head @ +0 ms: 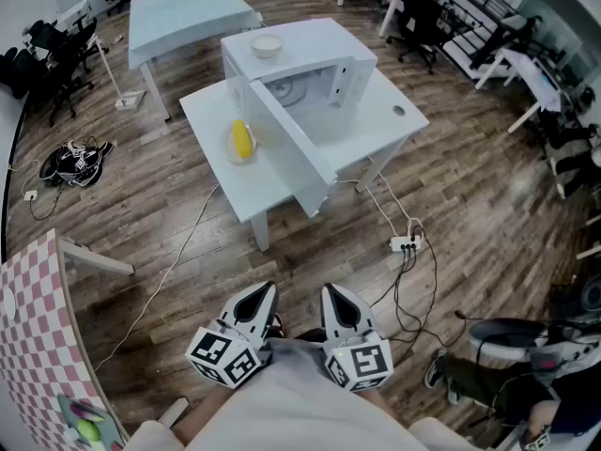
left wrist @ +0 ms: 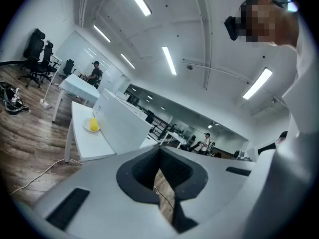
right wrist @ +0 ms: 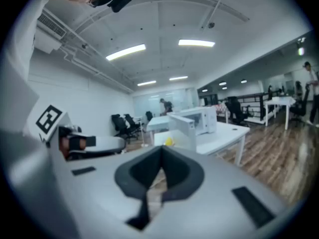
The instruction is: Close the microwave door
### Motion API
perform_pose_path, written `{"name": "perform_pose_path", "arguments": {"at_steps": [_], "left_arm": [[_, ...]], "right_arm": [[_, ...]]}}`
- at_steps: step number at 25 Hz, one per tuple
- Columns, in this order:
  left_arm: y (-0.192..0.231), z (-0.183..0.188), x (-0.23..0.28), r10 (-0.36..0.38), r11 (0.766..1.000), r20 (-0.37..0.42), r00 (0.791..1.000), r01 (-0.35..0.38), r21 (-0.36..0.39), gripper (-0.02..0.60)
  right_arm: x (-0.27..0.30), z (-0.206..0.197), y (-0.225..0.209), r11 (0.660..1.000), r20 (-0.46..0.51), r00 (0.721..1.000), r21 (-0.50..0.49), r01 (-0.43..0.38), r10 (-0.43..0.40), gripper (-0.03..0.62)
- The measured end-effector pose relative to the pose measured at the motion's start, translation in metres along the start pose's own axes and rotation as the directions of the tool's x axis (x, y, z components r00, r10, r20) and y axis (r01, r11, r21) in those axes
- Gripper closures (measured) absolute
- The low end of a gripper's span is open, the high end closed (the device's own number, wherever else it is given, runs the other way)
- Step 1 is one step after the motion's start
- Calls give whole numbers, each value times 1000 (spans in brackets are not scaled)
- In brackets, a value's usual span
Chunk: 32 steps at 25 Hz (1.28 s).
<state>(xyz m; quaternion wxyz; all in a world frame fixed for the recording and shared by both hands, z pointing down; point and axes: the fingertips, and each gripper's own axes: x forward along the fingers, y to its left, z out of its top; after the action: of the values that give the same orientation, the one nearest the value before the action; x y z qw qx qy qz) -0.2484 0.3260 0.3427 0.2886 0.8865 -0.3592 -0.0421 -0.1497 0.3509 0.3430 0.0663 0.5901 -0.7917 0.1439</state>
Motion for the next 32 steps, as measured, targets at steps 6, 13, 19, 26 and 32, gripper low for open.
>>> {"name": "perform_pose_path", "arguments": {"at_steps": [6, 13, 19, 26, 32], "left_arm": [[-7, -6, -10, -43, 999, -29, 999, 44, 20, 565], [-12, -10, -21, -68, 997, -40, 997, 69, 15, 565], [-22, -5, -21, -123, 992, -18, 992, 123, -6, 566], [-36, 6, -12, -122, 985, -20, 992, 124, 120, 566], [-36, 17, 14, -56, 980, -29, 998, 60, 191, 566]], "right_arm": [[-8, -9, 12, 999, -1, 1000, 37, 14, -14, 574], [-19, -15, 29, 1000, -11, 1000, 29, 6, -6, 574], [-32, -13, 32, 995, -14, 1000, 95, -23, 24, 574], [-26, 22, 39, 996, 49, 996, 36, -79, 77, 572], [6, 38, 49, 988, 35, 987, 7, -156, 156, 574]]}}
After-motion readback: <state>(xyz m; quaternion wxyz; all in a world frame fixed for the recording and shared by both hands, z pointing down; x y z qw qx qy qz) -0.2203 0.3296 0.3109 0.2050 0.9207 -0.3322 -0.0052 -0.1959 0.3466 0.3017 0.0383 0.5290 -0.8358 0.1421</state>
